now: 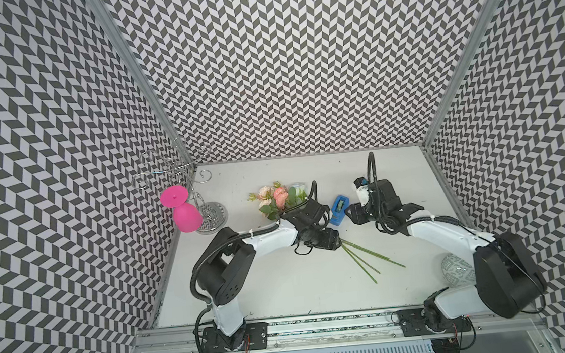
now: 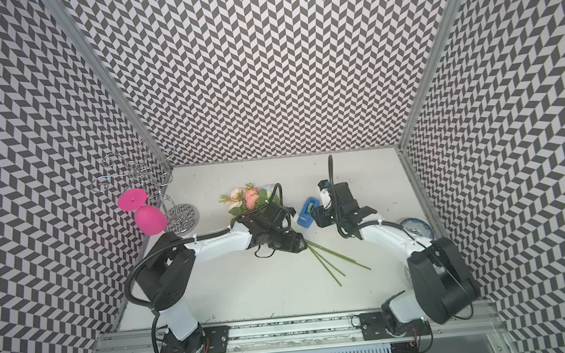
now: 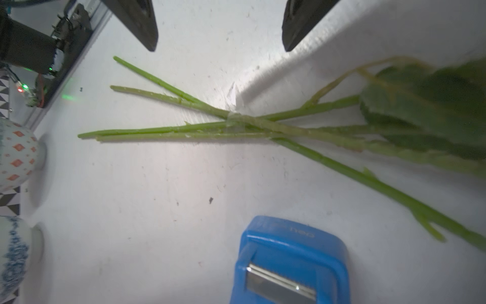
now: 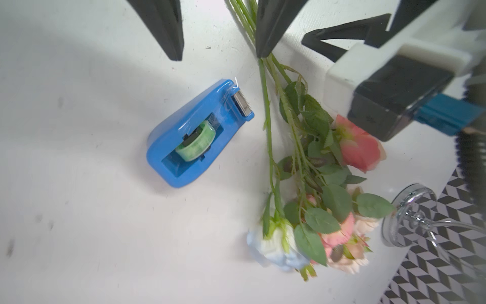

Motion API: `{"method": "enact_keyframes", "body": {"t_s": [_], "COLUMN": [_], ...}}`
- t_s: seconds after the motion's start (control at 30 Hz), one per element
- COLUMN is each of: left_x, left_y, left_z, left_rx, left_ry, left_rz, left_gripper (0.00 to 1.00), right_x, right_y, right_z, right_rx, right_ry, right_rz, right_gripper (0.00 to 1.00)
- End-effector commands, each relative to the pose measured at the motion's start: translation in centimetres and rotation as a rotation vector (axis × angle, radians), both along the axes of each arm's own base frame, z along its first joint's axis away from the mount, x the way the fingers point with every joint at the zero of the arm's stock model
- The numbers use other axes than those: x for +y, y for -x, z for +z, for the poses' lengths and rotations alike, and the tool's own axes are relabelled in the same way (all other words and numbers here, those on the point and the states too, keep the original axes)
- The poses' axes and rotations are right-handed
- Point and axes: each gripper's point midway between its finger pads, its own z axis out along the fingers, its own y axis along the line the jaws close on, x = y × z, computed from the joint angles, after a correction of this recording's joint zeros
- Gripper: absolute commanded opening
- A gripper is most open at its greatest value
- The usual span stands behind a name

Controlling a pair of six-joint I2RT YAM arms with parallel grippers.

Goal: Wrap bouquets with tape
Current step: Stick the tape to the bouquet, then adjust the unwrapped bouquet at the center of the board.

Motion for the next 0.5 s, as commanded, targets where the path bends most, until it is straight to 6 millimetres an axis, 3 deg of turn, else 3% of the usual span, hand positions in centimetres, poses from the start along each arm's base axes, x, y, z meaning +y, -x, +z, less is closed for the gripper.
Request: {"method": "enact_keyframes", "body": {"t_s": [0.0, 0.07, 0.1, 0.17, 0.23, 0.3, 0.33, 0.47], "left_x": [0.1, 0.9, 1.1, 1.8, 2.8, 3.9, 4.4, 5.3], "left_y": [-0.9, -1.0, -0.9, -0.5, -0.3, -0.1, -0.1, 0.2], "left_z": [4.3, 6.0, 6.5, 7.7, 7.9, 7.4, 7.1, 6.6], "left_rx": [-0.05, -0.083, -0.094, -0.112, -0.109, -0.094, -0.09, -0.099], "left_ry": [0.166, 0.218, 0.244, 0.319, 0.367, 0.378, 0.377, 0.377], "left_rz": [0.051, 0.074, 0.079, 0.093, 0.122, 0.147, 0.156, 0.177], "left_gripper": [0.75, 0.77, 0.77, 0.79, 0.84, 0.92, 0.93, 0.94], "right_x": [-0.2, -1.3, -1.9, -1.8, 0.3, 1.0, 1.2, 3.0], "right_y": [-0.7, -1.2, -1.5, -1.5, 0.2, 1.2, 1.6, 2.7], "right_z": [4.4, 5.8, 6.4, 8.6, 9.8, 10.2, 10.0, 6.3], "right_rx": [-0.222, -0.305, -0.331, -0.434, -0.558, -0.622, -0.649, -0.558], "right_ry": [0.014, 0.035, 0.02, 0.012, 0.099, 0.146, 0.176, 0.315], "right_rz": [0.026, -0.023, -0.071, -0.05, 0.196, 0.289, 0.33, 0.443], "right_gripper": [0.54, 0.48, 0.32, 0.3, 0.31, 0.35, 0.42, 0.44]}}
